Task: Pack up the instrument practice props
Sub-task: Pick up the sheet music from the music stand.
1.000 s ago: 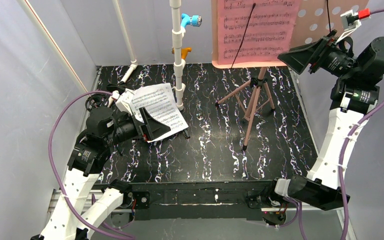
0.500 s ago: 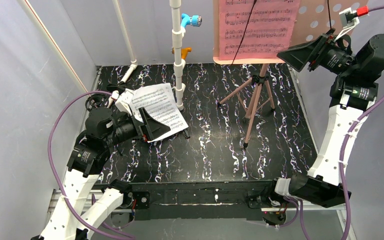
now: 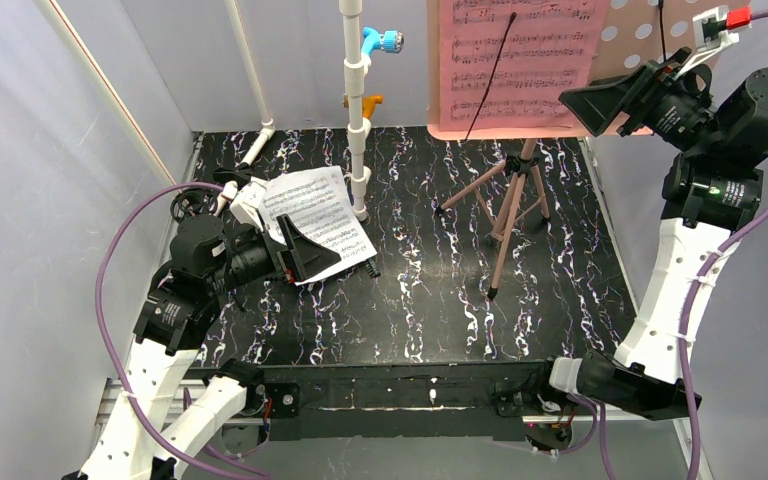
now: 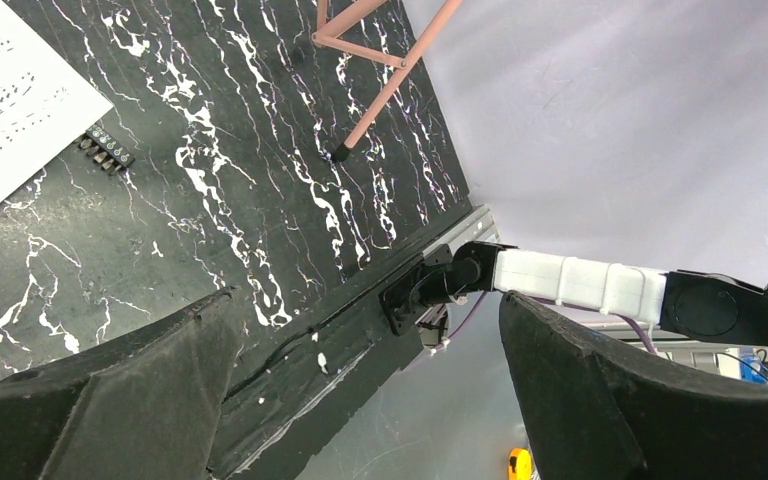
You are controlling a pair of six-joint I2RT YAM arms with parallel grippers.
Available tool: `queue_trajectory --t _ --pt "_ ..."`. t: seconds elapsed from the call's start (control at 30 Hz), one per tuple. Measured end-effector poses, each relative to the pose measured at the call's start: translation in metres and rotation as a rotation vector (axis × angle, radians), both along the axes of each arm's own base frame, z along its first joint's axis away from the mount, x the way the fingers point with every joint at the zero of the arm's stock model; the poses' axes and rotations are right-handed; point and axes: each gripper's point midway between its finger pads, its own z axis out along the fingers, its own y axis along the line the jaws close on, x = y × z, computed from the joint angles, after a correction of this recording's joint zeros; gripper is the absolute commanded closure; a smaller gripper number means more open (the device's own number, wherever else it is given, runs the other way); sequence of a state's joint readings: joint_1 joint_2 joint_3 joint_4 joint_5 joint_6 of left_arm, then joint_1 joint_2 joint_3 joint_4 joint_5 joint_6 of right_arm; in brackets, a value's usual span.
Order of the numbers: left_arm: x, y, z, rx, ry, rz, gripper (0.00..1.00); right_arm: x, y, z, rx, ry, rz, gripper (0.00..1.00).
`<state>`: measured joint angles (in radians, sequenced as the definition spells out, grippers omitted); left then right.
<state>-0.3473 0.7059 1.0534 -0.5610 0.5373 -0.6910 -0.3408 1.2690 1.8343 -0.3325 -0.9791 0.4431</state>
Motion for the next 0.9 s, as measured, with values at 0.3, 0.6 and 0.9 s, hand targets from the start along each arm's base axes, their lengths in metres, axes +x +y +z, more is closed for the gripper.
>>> queue_trajectory --t 0.3,0.6,0.9 --pt "0.001 0.0 0.002 -0.008 0.0 0.003 0.02 0.002 0.01 -0.009 0.034 0.019 0.03 0.03" --pt "0.001 -0.001 0.002 -0.012 0.007 0.005 0.02 0.002 0.018 -0.016 0.053 0.043 0.074 0.16" --pt "0.0 -0.001 0.002 -0.015 0.007 0.006 0.02 -0.005 0.024 -0.012 0.051 0.035 0.114 0.56"
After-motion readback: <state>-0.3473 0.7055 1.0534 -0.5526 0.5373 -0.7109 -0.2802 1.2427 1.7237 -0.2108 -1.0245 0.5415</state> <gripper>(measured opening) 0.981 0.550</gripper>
